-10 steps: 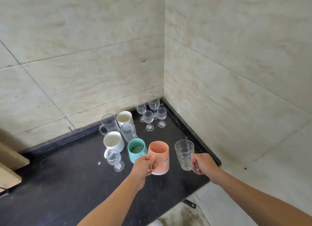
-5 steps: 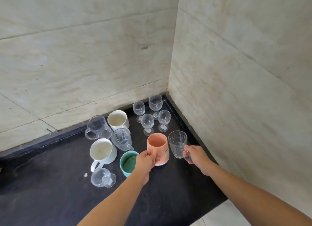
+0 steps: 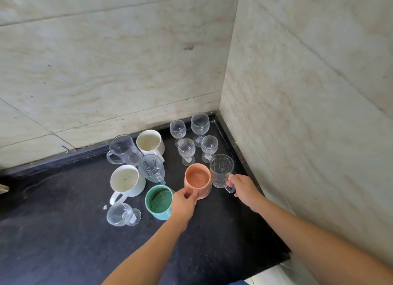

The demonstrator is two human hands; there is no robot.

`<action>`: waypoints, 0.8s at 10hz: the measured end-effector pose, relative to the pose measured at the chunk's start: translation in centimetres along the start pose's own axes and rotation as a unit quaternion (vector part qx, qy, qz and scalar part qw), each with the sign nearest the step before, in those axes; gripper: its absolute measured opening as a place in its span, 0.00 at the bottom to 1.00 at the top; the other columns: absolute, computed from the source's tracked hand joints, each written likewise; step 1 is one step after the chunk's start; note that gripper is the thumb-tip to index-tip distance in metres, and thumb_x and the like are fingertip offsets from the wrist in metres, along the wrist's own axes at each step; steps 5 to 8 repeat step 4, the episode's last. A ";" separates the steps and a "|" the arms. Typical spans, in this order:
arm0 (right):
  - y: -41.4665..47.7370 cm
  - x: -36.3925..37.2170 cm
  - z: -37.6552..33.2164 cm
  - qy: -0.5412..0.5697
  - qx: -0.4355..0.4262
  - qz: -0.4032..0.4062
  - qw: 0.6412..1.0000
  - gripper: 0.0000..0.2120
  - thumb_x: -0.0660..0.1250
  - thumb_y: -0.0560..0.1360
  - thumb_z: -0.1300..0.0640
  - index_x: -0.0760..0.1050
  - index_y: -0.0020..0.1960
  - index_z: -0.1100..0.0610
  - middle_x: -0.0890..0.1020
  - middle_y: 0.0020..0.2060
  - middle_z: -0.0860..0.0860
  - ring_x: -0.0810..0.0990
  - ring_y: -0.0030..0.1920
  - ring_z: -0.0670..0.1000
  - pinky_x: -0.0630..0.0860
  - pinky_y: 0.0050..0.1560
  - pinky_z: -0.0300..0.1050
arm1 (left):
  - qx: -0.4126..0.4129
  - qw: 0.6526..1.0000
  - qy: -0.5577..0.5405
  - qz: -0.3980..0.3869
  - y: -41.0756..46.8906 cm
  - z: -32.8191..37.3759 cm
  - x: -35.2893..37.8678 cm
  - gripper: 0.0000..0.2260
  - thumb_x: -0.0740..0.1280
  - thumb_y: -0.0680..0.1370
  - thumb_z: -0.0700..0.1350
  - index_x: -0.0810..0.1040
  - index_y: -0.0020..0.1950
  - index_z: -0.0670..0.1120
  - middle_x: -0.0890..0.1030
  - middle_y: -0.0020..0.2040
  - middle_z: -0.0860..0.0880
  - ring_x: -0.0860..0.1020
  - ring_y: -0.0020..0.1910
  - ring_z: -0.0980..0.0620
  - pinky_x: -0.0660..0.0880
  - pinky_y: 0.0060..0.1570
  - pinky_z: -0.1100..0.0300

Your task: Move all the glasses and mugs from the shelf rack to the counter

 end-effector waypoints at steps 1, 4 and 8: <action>-0.5 0.3 0.3 -0.041 -0.007 -0.018 0.999 0.18 0.54 0.82 0.52 0.69 0.35 0.53 0.80 0.44 0.59 0.79 0.49 0.57 0.75 0.57 0.57 | -0.001 0.998 0.057 0.001 -0.3 -0.3 0.0 0.11 0.66 0.77 0.47 0.74 0.36 0.45 0.75 0.32 0.49 0.69 0.33 0.51 0.66 0.35 0.56; -1.8 -0.5 0.2 -0.177 -0.019 0.047 0.983 0.09 0.61 0.80 0.51 0.76 0.54 0.55 0.80 0.51 0.53 0.79 0.49 0.53 0.73 0.46 0.46 | 0.059 0.987 0.138 -0.051 -3.2 1.7 -2.7 0.09 0.66 0.76 0.44 0.77 0.54 0.44 0.80 0.43 0.46 0.80 0.46 0.44 0.75 0.48 0.53; -1.8 -0.5 0.2 -0.177 -0.019 0.047 0.983 0.09 0.61 0.80 0.51 0.76 0.54 0.55 0.80 0.51 0.53 0.79 0.49 0.53 0.73 0.46 0.46 | 0.059 0.987 0.138 -0.051 -3.2 1.7 -2.7 0.09 0.66 0.76 0.44 0.77 0.54 0.44 0.80 0.43 0.46 0.80 0.46 0.44 0.75 0.48 0.53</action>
Point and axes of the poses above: each hand's wrist, its own y-axis towards the middle knuckle, its own x-axis out of the palm, z = x × y, the point moved 7 cm from there along y, towards the middle knuckle
